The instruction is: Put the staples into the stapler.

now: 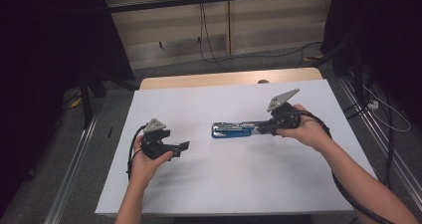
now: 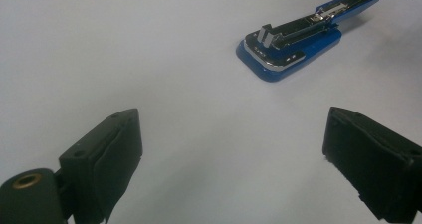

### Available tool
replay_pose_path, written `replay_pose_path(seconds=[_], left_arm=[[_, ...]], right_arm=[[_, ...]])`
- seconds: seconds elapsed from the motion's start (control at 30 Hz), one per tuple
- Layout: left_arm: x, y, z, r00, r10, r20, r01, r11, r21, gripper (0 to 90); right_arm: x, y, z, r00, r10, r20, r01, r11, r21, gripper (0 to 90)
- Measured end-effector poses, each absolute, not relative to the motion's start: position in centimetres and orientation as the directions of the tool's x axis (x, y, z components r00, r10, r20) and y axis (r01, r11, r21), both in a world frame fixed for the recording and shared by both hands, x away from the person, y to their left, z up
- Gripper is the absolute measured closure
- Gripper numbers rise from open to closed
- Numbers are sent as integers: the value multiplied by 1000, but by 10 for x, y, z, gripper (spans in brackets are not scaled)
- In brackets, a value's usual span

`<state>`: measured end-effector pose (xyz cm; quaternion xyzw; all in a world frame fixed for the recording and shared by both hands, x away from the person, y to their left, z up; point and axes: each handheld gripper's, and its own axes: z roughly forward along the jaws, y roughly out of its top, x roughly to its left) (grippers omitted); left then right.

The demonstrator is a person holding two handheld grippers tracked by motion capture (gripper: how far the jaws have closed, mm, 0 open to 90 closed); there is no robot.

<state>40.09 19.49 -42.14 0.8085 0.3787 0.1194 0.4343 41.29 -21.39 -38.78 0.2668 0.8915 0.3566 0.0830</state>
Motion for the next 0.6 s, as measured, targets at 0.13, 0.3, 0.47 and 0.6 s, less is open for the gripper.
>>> replay_pose_path(seconds=[0.13,0.3,0.47,0.6], left_arm=[[401,196,-422,684,717,-137,511,-337,790,88],[401,197,-422,682,719,-135,513,-337,790,88],[400,197,-422,682,719,-134,513,-340,789,88],[400,197,-423,680,720,-137,517,-339,786,88]], right_arm=[[416,-211,-386,-847,529,41,412,608,678,795],[421,-206,-385,-855,517,38,404,619,674,795],[426,-201,-384,-865,501,31,391,634,667,794],[431,-198,-384,-869,494,35,388,634,669,794]])
